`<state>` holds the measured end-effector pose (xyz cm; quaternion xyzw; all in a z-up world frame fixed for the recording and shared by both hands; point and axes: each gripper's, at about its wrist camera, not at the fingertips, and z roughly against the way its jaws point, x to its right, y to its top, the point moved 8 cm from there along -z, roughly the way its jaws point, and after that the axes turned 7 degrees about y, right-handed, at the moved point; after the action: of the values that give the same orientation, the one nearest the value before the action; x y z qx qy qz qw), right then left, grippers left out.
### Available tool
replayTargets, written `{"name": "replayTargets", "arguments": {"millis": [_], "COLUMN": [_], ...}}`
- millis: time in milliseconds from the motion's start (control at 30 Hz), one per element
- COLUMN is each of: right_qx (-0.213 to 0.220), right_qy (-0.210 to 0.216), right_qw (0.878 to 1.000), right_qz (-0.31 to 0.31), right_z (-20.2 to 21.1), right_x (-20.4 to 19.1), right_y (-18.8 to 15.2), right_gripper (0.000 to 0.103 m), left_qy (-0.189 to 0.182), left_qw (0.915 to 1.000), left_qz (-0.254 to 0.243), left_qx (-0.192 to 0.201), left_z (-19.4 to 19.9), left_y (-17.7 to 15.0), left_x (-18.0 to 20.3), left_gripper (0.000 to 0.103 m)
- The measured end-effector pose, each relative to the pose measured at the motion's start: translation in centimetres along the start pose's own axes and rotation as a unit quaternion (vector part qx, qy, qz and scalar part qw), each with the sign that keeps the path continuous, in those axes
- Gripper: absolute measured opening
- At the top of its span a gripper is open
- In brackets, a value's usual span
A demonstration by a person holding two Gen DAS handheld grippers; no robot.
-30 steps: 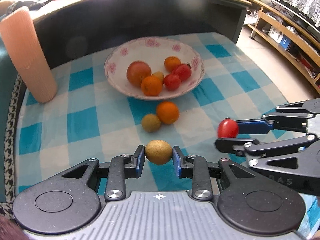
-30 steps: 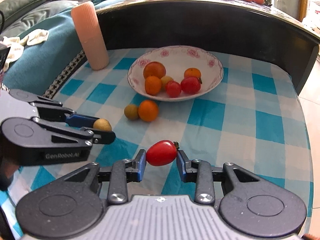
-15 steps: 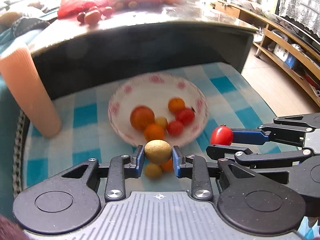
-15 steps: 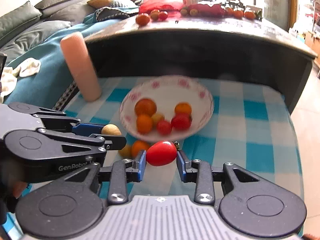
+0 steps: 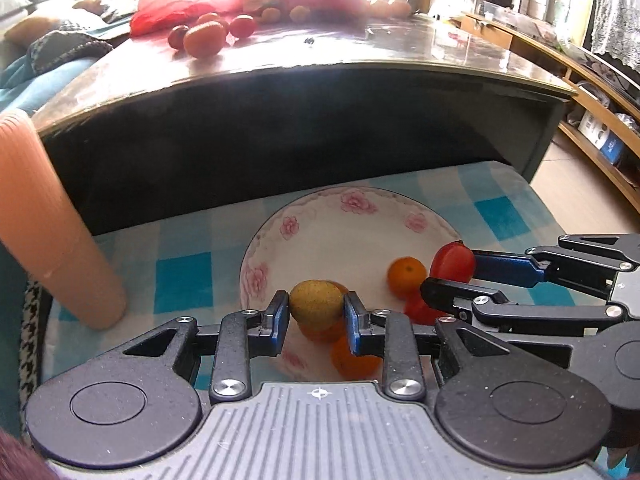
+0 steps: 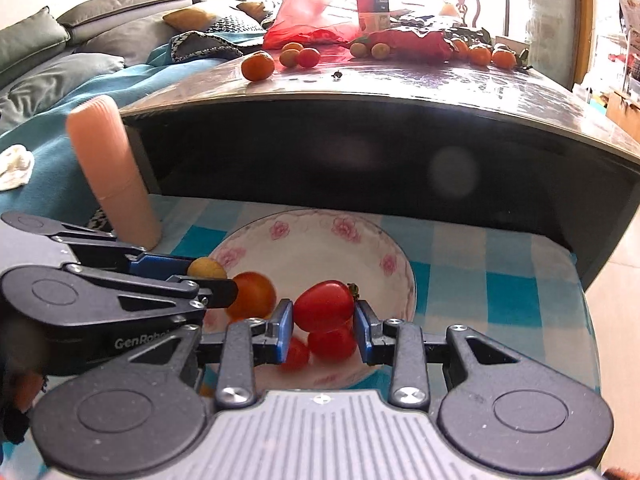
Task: Organize fruits
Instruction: 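Open both tools over the bowl to drop the brown fruit and tomato, then withdraw both open tools from the bowl toward the last loose fruits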
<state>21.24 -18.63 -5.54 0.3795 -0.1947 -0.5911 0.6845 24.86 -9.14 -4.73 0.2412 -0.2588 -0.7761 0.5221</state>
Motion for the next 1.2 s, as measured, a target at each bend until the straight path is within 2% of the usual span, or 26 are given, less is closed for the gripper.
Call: {"name": "replayTargets", "arguments": {"millis": [433,833,1033,1200], "right_qx": [0.018,0.032,0.043,0.048], "right_qy": [0.009,0.013,0.018,0.018], "right_qw": [1.0,0.999,0.999,0.999], "right_qz": [-0.019,-0.01,-0.007,-0.009], "right_z": [-3.0,-2.8,-2.0,-0.9], "right_x": [2.7,2.5,2.2,1.6], "right_y": [0.5,0.6,0.9,0.9], "right_gripper": [0.057,0.057,0.059,0.059], "left_qy": [-0.013,-0.003,0.001,0.002], "left_qw": [0.9998,0.9997,0.9995,0.9994], "left_qz": [0.01,0.017,0.021,0.022], "left_qx": [0.014,0.019,0.024,0.027], "left_z": [-2.6,-2.0,-1.1,0.2], "left_y": [0.9,1.1,1.0,0.8], "left_x": [0.1,-0.2,-0.8,-1.0], "left_gripper": [0.037,0.042,0.048,0.048]}}
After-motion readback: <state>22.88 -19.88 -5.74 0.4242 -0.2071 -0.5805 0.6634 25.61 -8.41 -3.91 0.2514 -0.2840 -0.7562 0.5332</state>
